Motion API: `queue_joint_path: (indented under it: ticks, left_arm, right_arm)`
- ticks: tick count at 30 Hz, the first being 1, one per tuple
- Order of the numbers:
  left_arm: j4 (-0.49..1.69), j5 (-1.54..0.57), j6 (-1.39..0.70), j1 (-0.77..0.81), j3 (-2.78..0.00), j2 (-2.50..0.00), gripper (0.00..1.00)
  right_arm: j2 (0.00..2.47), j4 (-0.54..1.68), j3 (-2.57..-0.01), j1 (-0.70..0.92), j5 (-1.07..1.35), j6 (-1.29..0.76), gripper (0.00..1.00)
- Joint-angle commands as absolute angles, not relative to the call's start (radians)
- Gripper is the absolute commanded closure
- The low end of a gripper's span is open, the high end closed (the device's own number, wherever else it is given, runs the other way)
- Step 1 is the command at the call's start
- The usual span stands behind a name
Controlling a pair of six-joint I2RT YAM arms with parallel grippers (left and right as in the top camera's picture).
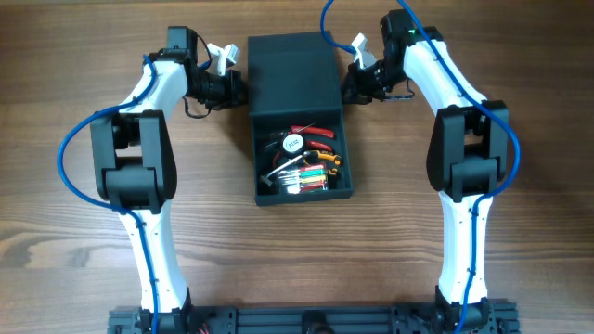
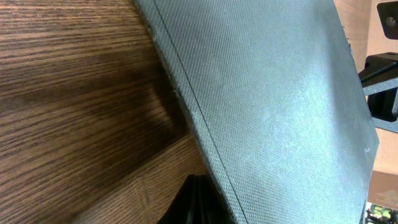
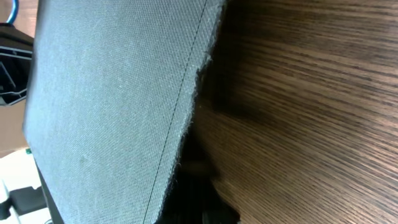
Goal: Pack container
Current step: 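Grip the lid edges with both grippers and swing it forward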
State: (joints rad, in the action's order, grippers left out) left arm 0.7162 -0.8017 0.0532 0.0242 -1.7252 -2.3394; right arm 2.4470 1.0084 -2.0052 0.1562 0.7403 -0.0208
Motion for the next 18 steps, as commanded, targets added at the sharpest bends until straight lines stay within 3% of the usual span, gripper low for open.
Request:
queue_joint_path:
  ticks: [1,18]
  left_arm:
    - [0.718,-0.872,0.043,0.025,-1.728,-2.359,0.96]
    - [0.737,-0.871,0.043,0.026,-1.728,-2.232,0.96]
  right_arm:
    - [2.464,1.013,-2.008,0.171,0.822,0.027,0.96]
    - [2.463,1.123,-2.035,0.142,0.862,0.16,0.96]
